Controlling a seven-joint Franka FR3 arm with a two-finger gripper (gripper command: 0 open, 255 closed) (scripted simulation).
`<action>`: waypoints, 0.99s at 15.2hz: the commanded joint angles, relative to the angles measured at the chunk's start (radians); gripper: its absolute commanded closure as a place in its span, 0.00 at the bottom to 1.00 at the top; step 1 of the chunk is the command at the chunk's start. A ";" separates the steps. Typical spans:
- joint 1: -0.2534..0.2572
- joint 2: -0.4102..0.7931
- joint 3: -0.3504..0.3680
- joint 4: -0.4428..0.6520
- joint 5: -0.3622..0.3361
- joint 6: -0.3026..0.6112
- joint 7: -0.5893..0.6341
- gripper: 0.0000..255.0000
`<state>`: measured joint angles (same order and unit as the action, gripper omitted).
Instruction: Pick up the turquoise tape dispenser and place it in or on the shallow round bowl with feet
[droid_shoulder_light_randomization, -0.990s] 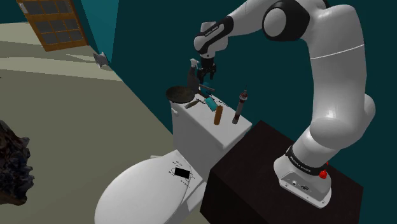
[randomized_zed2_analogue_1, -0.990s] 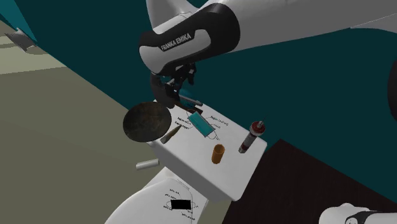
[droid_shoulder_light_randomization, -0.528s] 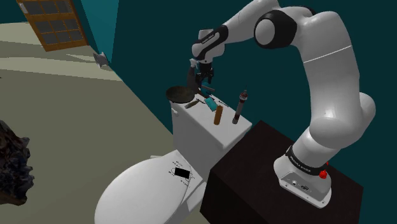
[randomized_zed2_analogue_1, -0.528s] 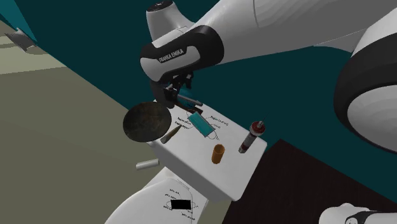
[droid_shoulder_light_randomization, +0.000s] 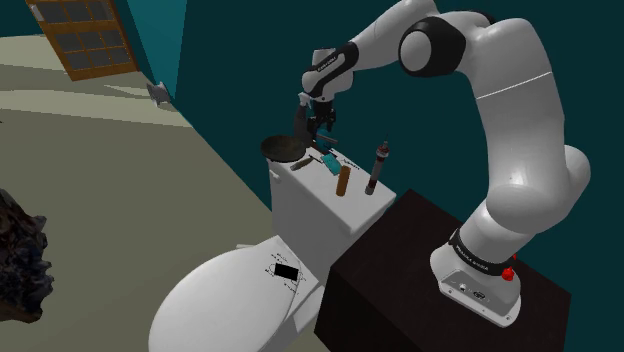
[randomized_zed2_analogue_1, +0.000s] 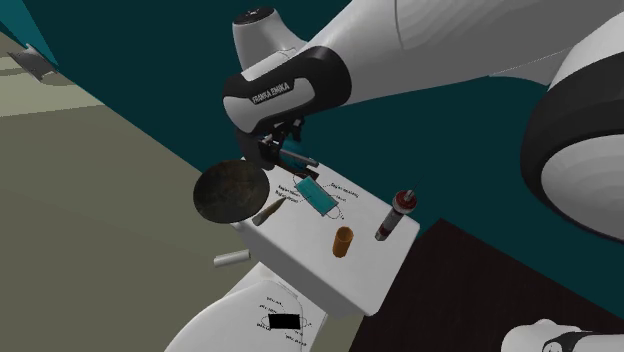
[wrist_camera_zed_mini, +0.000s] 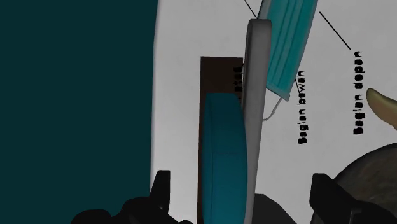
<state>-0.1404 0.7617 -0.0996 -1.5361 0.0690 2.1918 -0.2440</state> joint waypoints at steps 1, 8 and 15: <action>-0.006 0.012 -0.003 -0.003 0.000 -0.003 -0.003 0.00; -0.002 0.020 -0.002 0.013 0.000 -0.012 0.004 1.00; -0.005 -0.024 -0.005 -0.007 -0.004 -0.036 -0.001 1.00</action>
<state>-0.1411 0.7475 -0.0993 -1.5428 0.0655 2.1659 -0.2454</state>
